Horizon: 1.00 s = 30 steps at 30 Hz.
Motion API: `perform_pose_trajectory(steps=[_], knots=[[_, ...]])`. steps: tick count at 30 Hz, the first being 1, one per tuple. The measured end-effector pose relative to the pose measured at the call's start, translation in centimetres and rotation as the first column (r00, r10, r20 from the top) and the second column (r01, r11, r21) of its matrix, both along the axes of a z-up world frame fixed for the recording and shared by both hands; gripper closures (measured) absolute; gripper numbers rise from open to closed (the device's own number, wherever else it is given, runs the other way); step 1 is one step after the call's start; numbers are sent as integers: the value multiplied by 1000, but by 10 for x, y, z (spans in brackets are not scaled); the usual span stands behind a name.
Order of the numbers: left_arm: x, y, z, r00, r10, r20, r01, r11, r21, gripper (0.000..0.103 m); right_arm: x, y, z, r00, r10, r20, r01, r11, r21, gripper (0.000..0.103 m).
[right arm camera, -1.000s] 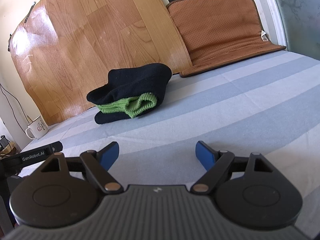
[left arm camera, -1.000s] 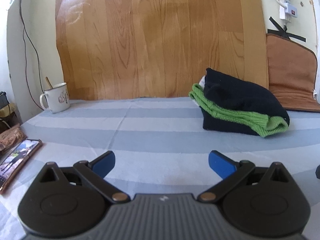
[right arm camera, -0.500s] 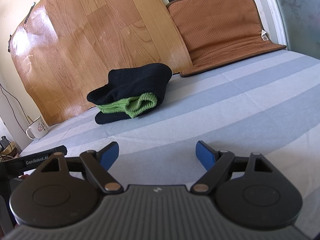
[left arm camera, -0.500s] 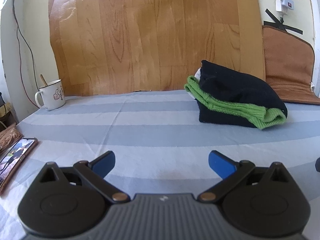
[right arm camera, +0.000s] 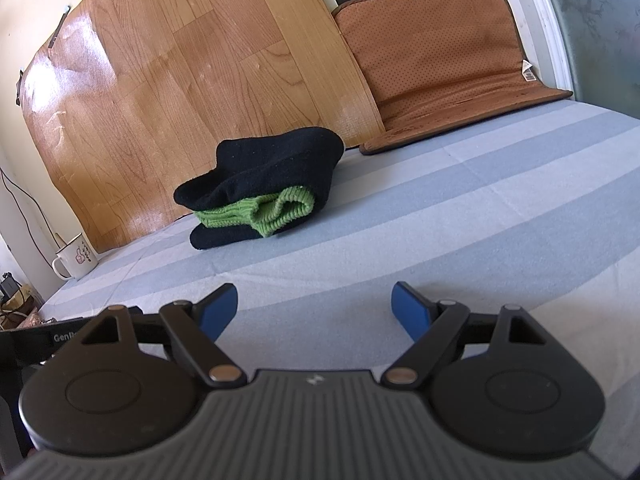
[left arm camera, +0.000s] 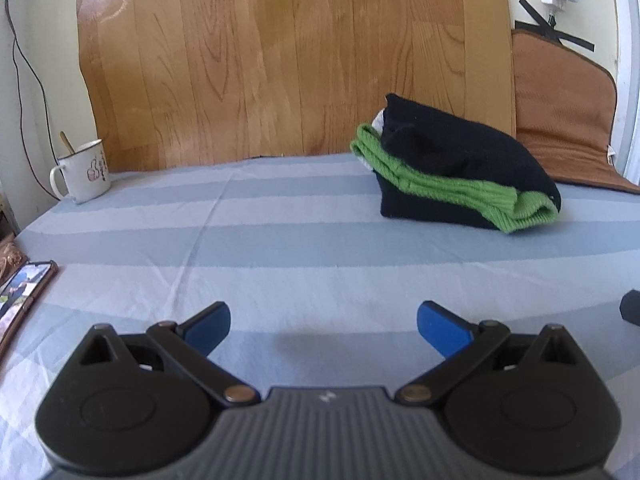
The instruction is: Fold small clothes
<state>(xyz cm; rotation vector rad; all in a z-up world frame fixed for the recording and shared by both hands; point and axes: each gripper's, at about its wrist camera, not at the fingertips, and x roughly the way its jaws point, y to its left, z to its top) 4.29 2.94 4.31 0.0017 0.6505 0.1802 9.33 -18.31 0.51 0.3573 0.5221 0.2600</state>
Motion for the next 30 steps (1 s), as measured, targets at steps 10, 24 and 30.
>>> perform_pose_trajectory(steps=[10, 24, 30], knots=[[2, 0, -2, 1000, -7, -21, 7, 1000, 1, 0, 0, 0, 0, 1000, 1, 0, -1, 1000, 0, 17], [5, 2, -3, 999, 9, -42, -9, 1000, 1, 0, 0, 0, -1, 1000, 0, 0, 0, 1000, 0, 17], [5, 0, -4, 999, 10, -47, -9, 1000, 15, 0, 0, 0, -1, 1000, 0, 0, 0, 1000, 0, 17]])
